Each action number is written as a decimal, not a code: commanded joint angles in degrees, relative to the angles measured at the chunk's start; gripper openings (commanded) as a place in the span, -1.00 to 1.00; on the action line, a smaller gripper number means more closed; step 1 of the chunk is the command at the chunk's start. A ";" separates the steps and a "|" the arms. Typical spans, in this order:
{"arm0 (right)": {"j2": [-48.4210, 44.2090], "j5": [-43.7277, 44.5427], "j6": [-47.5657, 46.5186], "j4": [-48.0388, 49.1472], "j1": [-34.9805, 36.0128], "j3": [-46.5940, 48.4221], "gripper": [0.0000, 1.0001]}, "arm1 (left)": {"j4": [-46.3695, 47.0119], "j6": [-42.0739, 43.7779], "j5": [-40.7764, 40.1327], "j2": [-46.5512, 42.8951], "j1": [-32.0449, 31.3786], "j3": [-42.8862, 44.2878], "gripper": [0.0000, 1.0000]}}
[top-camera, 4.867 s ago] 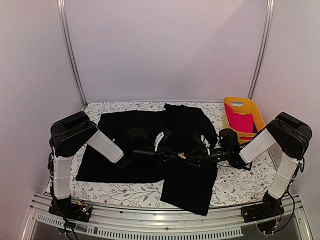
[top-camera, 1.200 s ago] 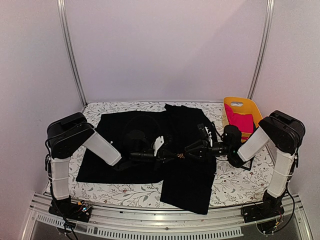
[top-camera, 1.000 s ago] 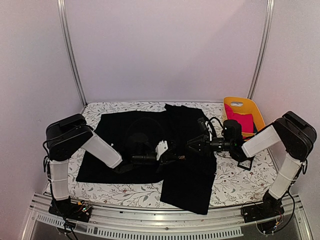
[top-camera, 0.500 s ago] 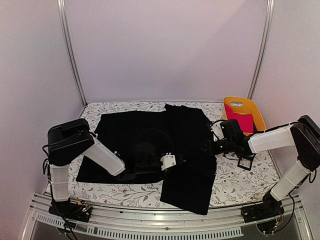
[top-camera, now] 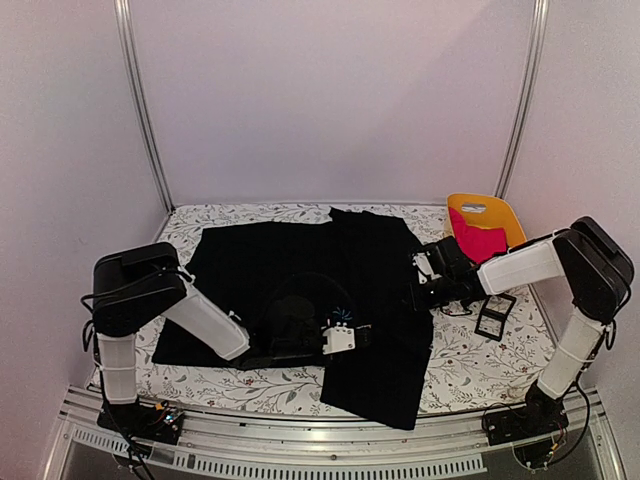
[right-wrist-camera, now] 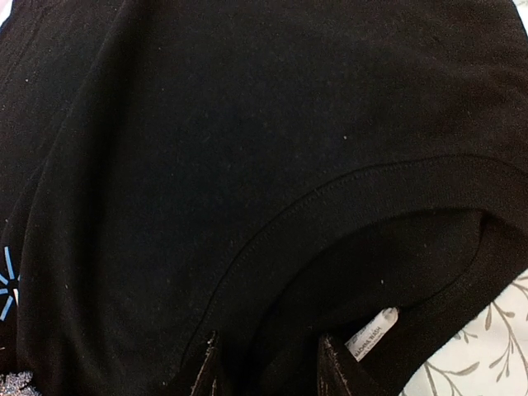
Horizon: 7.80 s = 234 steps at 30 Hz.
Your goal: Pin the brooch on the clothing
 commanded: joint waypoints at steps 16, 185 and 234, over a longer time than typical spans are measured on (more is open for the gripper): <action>14.27 3.05 -6.48 -4.21 -5.95 16.01 -0.23 | -15.19 -6.68 3.73 -10.71 -1.27 0.95 0.05; 36.89 11.33 -13.16 -46.54 -11.48 76.20 -0.95 | -91.04 -29.59 -25.80 -16.21 29.76 22.29 0.10; -16.55 1.30 23.15 -43.97 9.44 -9.22 -1.00 | -68.30 -15.11 -24.68 20.95 53.63 52.90 0.09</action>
